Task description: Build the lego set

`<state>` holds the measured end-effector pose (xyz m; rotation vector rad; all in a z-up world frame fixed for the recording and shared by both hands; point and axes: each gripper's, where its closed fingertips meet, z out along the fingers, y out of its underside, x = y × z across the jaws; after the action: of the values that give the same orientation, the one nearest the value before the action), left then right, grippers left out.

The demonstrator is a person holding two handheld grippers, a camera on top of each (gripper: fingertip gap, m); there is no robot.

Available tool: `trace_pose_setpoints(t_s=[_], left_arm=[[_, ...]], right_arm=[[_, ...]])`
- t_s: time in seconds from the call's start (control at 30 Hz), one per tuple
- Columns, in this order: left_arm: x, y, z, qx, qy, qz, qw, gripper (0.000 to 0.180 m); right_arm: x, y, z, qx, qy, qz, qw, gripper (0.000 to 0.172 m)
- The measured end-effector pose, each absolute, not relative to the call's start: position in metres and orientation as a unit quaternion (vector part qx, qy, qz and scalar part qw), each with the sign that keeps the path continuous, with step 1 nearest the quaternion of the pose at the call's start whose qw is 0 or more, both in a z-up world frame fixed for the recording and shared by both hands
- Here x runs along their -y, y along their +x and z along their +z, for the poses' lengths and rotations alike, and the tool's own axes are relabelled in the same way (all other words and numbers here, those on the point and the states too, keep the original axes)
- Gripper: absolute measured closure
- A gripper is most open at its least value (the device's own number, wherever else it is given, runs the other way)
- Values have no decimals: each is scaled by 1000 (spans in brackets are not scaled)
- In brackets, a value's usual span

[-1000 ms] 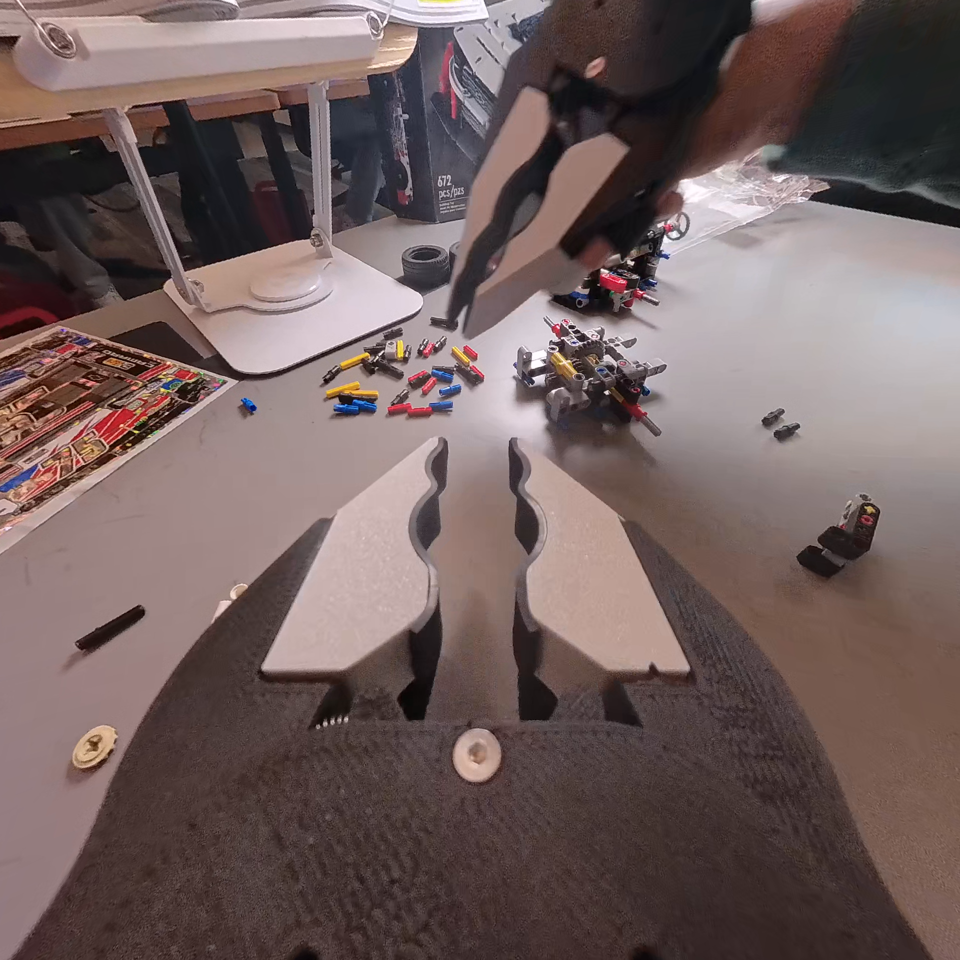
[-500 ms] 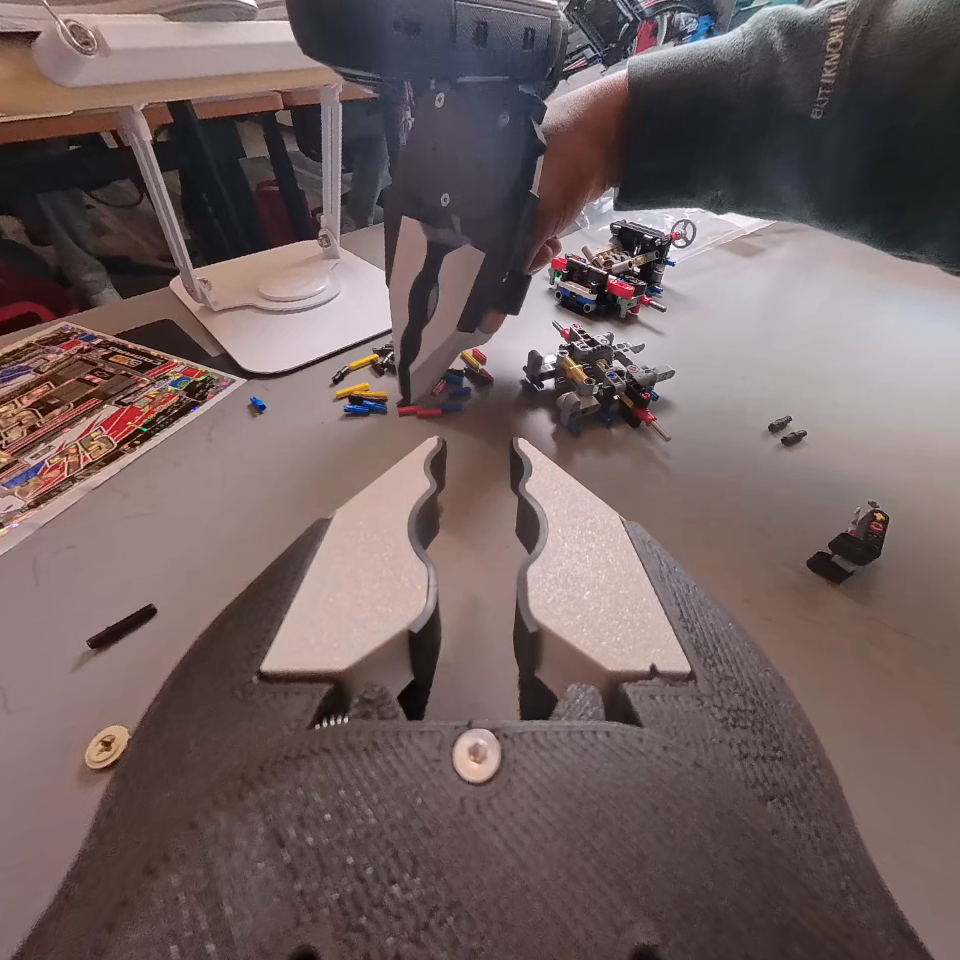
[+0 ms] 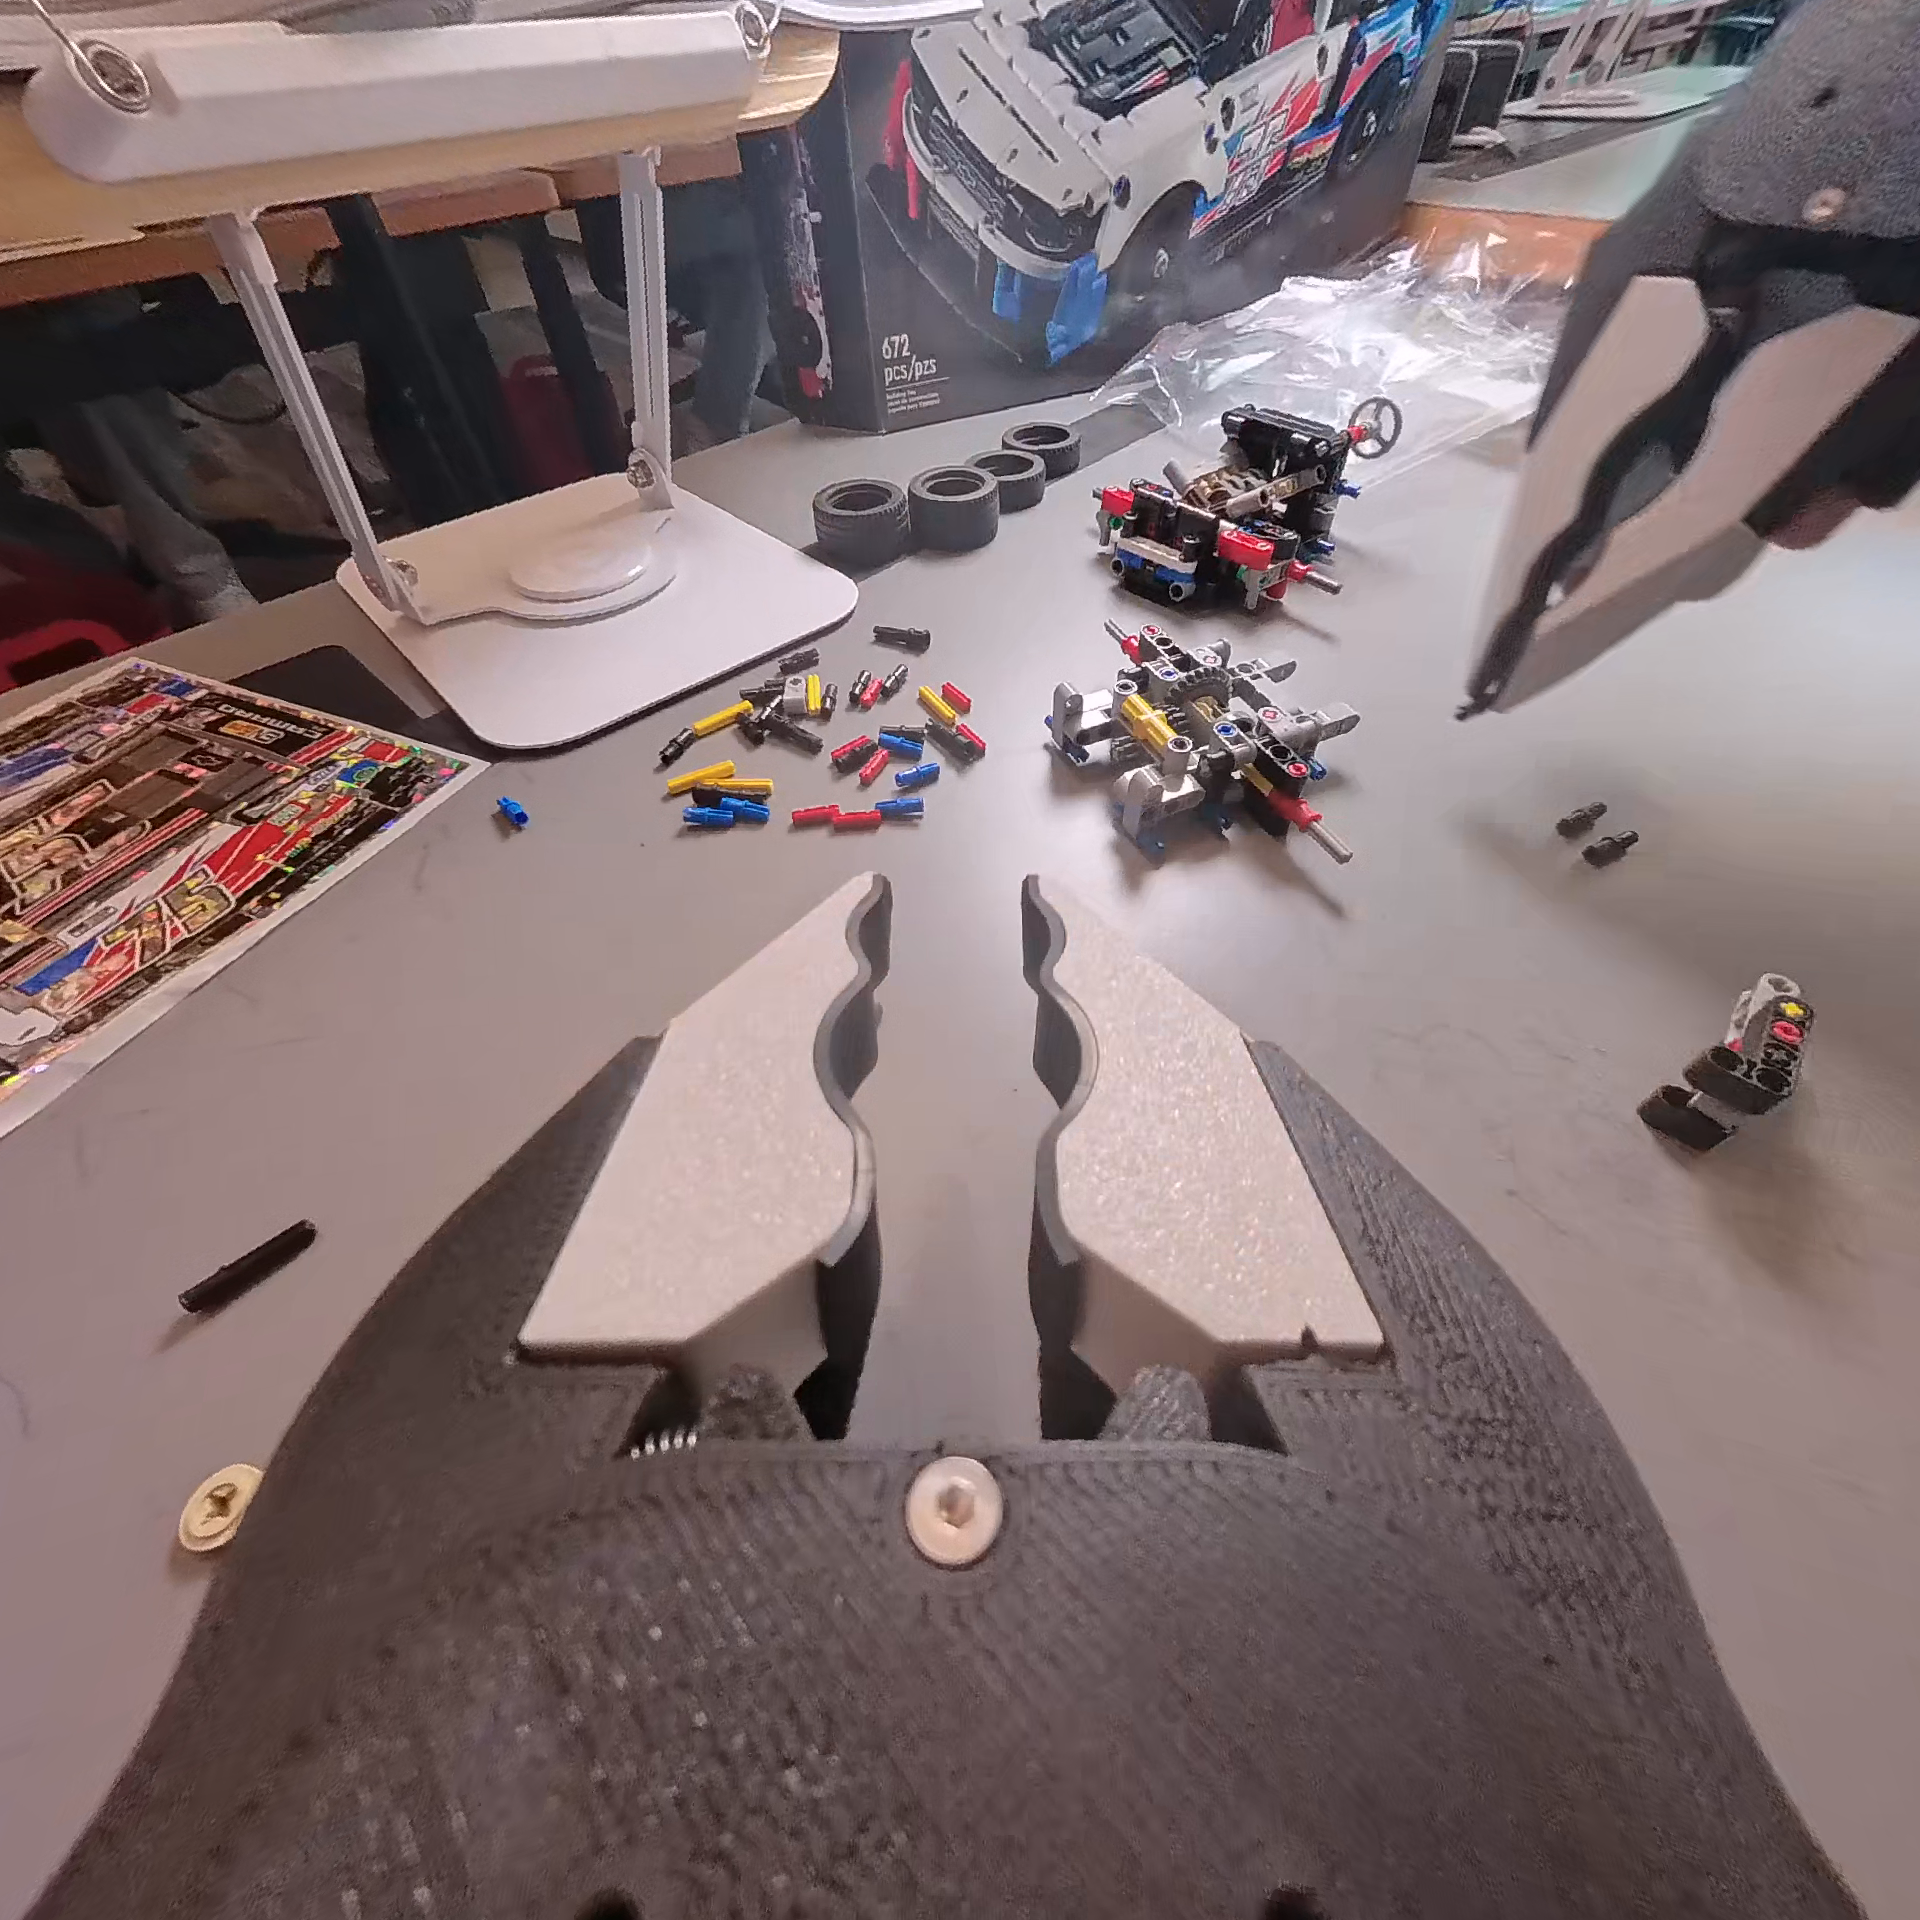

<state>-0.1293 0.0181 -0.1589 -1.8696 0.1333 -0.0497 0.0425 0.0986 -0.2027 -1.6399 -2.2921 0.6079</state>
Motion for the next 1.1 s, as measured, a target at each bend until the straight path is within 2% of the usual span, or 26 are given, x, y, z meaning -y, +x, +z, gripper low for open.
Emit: trace_pose_setpoints(t_s=[0.57,0.87,1.1], left_arm=[[-15,-123,-164,-65,-810,-7,583,157],[-18,-120,-164,-70,-810,-14,582,157],[-15,-123,-164,-63,-809,-15,584,157]], right_arm=[[-83,63,-221,774,-576,213,154,164],[-92,-55,-140,777,-495,259,290,163],[-133,-146,-189,809,-486,228,238,165]])
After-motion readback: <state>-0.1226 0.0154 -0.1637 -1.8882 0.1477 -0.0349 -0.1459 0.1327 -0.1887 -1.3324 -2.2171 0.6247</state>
